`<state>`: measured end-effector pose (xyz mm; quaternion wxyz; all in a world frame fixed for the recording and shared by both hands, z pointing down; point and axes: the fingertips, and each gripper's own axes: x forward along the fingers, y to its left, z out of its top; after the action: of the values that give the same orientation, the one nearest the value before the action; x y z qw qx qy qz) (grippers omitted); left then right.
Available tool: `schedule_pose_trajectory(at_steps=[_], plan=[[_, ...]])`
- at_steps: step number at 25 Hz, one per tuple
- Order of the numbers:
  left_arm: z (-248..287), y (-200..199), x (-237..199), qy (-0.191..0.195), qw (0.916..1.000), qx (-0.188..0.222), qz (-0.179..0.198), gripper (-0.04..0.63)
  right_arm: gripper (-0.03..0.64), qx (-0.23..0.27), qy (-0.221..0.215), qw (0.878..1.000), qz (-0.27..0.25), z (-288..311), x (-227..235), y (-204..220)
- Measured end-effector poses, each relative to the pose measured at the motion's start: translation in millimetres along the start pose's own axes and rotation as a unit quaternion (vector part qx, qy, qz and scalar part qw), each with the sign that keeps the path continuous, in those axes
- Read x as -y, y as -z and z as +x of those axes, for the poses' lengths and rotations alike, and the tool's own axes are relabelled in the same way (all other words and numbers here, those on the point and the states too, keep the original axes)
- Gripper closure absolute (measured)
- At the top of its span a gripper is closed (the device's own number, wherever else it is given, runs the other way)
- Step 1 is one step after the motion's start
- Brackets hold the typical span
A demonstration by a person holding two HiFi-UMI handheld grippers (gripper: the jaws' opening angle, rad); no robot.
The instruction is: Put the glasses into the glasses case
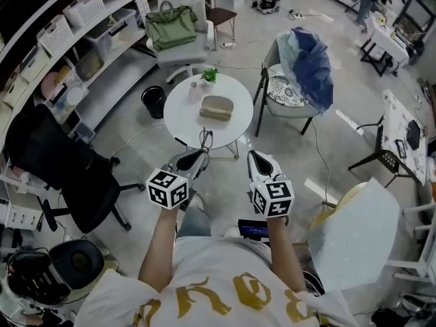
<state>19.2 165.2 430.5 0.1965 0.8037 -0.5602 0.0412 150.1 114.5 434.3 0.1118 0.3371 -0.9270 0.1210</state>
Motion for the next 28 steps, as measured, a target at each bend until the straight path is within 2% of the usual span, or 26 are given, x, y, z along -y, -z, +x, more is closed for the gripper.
schedule_pose_trajectory(at_steps=[4,9,14,20,28], plan=[[14.7,3.0,-12.9,0.012,0.9998,-0.010,-0.009,0.581,0.594,-0.006,0.015,1.000,0.022,10.7,12.7,5.1],[47.6,-5.6,-50.6,0.027,0.9993,-0.024,-0.013,0.581,0.594,-0.017,0.033,0.999,0.034,47.8,29.6,2.2],[95.8,-17.2,-90.7,0.064,0.9966,-0.049,-0.018,0.581,0.594,-0.033,0.083,0.994,0.055,88.6,65.7,-2.6],[151.2,-24.4,-139.2,0.107,0.9903,-0.088,-0.011,0.581,0.592,-0.057,0.130,0.987,0.071,147.1,95.7,-1.3],[199.7,-17.6,-194.0,0.156,0.9777,-0.140,0.007,0.581,0.592,-0.081,0.163,0.980,0.086,208.5,106.0,-1.7]])
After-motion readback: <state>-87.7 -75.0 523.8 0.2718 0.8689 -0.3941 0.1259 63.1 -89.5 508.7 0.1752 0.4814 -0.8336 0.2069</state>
